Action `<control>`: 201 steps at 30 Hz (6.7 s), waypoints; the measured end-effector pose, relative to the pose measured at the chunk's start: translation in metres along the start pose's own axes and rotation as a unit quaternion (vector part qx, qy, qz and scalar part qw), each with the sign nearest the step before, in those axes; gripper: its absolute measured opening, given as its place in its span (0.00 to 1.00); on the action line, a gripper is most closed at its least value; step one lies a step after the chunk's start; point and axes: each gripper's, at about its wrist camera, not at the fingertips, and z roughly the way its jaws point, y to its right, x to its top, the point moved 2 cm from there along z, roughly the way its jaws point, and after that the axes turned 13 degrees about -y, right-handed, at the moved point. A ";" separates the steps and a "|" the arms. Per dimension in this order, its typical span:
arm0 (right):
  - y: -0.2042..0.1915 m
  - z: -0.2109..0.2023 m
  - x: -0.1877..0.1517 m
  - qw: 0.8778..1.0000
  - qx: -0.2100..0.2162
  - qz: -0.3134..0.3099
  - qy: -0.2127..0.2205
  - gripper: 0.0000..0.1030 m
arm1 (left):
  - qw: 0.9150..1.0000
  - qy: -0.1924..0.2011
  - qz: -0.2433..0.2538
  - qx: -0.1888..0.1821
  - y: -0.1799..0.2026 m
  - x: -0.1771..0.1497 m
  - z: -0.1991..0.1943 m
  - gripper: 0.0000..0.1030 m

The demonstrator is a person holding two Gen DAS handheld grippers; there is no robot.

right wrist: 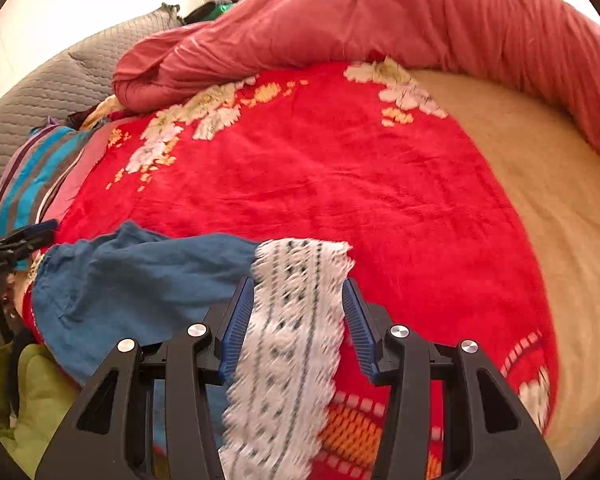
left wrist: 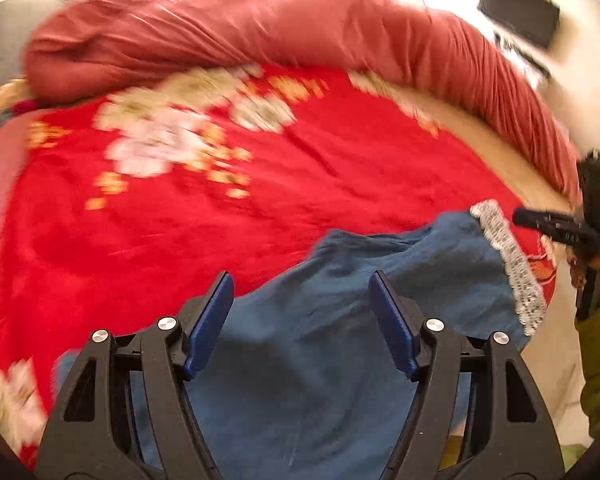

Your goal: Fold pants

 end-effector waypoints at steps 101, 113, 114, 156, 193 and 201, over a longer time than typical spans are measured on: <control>-0.180 0.149 0.099 0.990 -0.032 -0.126 -0.056 0.63 | 0.984 0.002 -0.177 0.024 -0.105 -0.060 0.022 0.52; -0.175 0.048 0.027 0.986 -0.014 -0.167 0.010 0.73 | 0.981 0.054 -0.148 0.112 -0.076 -0.097 -0.052 0.82; -0.174 0.043 0.019 0.984 -0.022 -0.174 0.013 0.73 | 0.982 0.054 -0.138 0.119 -0.068 -0.101 -0.054 0.82; -0.097 0.027 -0.067 0.995 -0.053 -0.069 -0.053 0.85 | 0.990 -0.067 -0.085 0.085 -0.020 -0.111 0.018 0.89; -0.010 -0.028 -0.094 0.998 -0.013 0.033 0.051 0.85 | 0.991 0.002 0.128 0.027 0.173 0.084 0.032 0.91; -0.008 0.002 -0.088 0.998 0.018 0.057 0.031 0.61 | 0.989 -0.031 0.142 0.009 0.188 0.117 0.099 0.90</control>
